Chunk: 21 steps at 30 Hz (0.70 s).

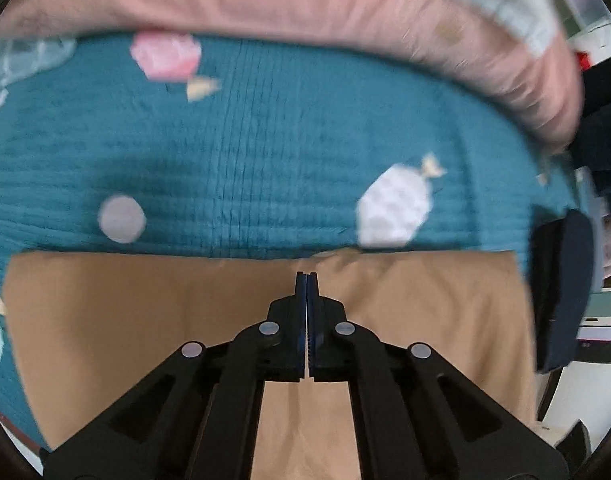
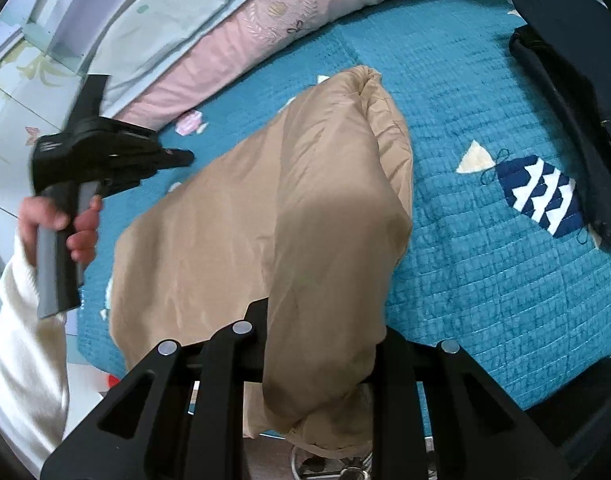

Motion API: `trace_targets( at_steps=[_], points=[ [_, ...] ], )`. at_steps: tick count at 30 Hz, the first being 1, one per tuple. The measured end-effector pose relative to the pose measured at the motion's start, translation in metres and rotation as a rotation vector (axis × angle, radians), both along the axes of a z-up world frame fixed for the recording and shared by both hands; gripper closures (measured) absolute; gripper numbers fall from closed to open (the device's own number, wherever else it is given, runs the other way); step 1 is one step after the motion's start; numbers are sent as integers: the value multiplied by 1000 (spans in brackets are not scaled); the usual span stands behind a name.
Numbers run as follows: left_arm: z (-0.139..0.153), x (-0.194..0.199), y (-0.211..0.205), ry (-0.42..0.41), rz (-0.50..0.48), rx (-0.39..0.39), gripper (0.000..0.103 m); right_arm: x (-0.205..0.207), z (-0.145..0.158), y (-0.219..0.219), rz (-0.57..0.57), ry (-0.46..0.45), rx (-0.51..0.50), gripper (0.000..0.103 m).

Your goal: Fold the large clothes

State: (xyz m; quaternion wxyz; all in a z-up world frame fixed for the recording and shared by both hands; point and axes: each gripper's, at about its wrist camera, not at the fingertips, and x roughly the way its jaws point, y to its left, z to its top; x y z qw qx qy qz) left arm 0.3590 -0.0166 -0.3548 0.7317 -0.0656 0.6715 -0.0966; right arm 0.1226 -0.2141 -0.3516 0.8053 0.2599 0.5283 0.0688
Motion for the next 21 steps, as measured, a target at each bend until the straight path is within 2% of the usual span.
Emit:
trace_targets(
  at_steps=[2, 3, 5, 7, 9, 11, 13, 14, 15, 18, 21],
  points=[
    [-34, 2, 4, 58, 35, -15, 101, 1, -8, -4, -12, 20, -1, 84],
    [-44, 2, 7, 44, 51, -27, 101, 2, -11, -5, -14, 24, 8, 83],
    [-40, 0, -2, 17, 27, 17, 101, 3, -13, -9, -23, 35, 27, 83],
    [-22, -6, -16, 15, -38, 83, 103, 4, -15, -10, -19, 46, 26, 83],
    [-6, -20, -18, 41, -73, 78, 103, 3, -16, -10, -6, 51, 16, 83],
    [0, -42, -16, 75, -84, 114, 103, 0, -18, -11, -2, 52, 22, 83],
    [-17, -60, -8, 98, -64, 119, 103, -1, -23, -11, 0, 63, 29, 82],
    [-32, -66, -6, 81, -51, 119, 101, -1, -25, -10, 2, 68, 35, 82],
    [-34, -68, -6, 58, -48, 124, 101, 0, -26, -8, 2, 72, 34, 82],
    [-14, -78, -18, 60, -75, 188, 102, -3, -24, -3, 13, 71, -18, 82],
    [0, -114, -12, 102, -67, 150, 102, -8, -22, -4, 3, 67, 2, 81]
  ],
)
